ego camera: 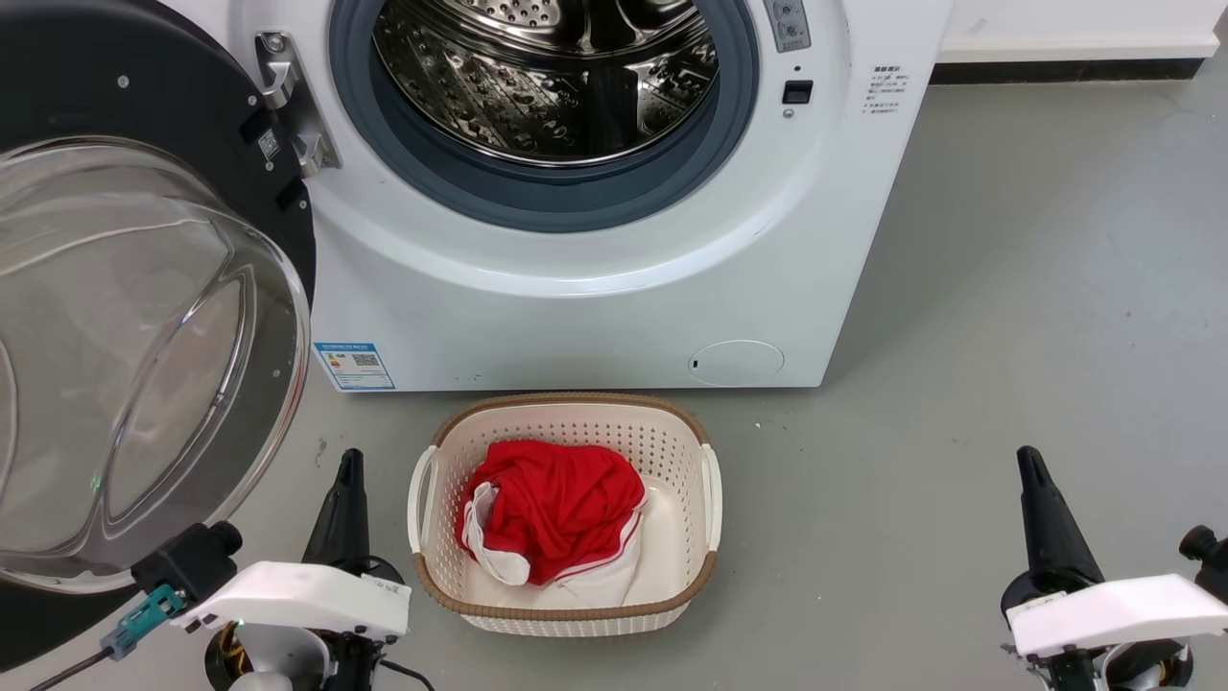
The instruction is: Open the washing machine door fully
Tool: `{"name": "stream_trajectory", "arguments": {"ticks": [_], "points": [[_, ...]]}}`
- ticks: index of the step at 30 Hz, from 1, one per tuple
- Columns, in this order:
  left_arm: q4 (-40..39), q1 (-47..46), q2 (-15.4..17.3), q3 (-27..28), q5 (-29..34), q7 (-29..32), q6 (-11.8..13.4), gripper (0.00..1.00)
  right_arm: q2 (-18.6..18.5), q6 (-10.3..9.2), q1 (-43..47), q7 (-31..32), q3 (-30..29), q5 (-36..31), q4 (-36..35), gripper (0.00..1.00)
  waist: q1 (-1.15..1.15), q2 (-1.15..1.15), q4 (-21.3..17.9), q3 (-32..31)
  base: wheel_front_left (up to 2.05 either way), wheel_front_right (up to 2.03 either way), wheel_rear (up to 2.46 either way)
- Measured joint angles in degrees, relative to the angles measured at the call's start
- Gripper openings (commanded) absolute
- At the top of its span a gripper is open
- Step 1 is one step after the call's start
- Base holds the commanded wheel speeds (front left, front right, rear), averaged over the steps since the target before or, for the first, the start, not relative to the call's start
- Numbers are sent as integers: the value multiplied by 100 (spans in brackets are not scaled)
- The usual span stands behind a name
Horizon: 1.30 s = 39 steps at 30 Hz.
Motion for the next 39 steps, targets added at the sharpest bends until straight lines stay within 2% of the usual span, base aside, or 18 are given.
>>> {"name": "stream_trajectory", "arguments": {"ticks": [27, 39], "points": [[134, -31, -36, 248, -2065, 506, -154, 0, -41, 0, -238, 380, -56, 2081, 342, 0, 0, 0, -17, -135, 0, 0, 0], [172, -51, -48, 343, -2771, 681, -209, 0, -42, 0, -313, 531, -93, 2776, 454, 0, 0, 0, -24, -191, 0, 0, 0]]}}
